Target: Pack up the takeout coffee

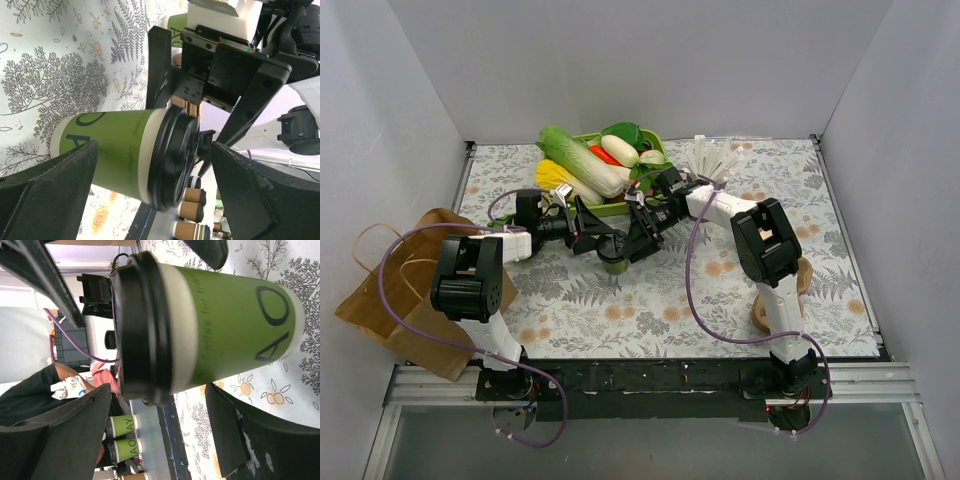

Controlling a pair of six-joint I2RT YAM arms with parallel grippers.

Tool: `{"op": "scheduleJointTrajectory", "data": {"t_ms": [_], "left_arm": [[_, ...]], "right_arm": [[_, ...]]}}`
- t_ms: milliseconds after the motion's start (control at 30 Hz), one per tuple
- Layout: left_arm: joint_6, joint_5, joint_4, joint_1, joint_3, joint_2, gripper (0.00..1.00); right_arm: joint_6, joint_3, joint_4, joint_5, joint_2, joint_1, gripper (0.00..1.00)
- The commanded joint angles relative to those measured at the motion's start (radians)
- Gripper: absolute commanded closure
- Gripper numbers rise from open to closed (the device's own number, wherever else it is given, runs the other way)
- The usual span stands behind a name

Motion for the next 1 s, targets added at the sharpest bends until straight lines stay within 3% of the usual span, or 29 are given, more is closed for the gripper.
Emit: {"op": "scheduleJointTrajectory", "data": {"t_ms": [0, 200, 467, 633, 967], "left_arm": [[0.064, -0.008, -0.067, -0.002, 0.054, -0.015, 0.05], [0.113, -0.034, -0.096, -0.002, 0.086, -0.021, 0.05], [0.286, -0.095, -0.279, -0.002, 0.152, -0.071, 0.04], [0.354, -0.157, -0.470, -0.002, 0.185, -0.116, 0.03], [0.391, -0.083, -0.570, -0.002, 0.134, -0.127, 0.05]], "right_arm": [[-0.062, 0.026, -0.041, 0.025, -0.081, -0.013, 0.16], [-0.098, 0.094, -0.081, 0.057, -0.062, -0.024, 0.10], [-0.196, 0.169, -0.145, 0.173, -0.090, -0.031, 0.05], [-0.196, 0.245, -0.153, 0.203, -0.037, -0.036, 0.07], [-0.108, 0.269, -0.067, 0.130, 0.043, -0.034, 0.15]]}}
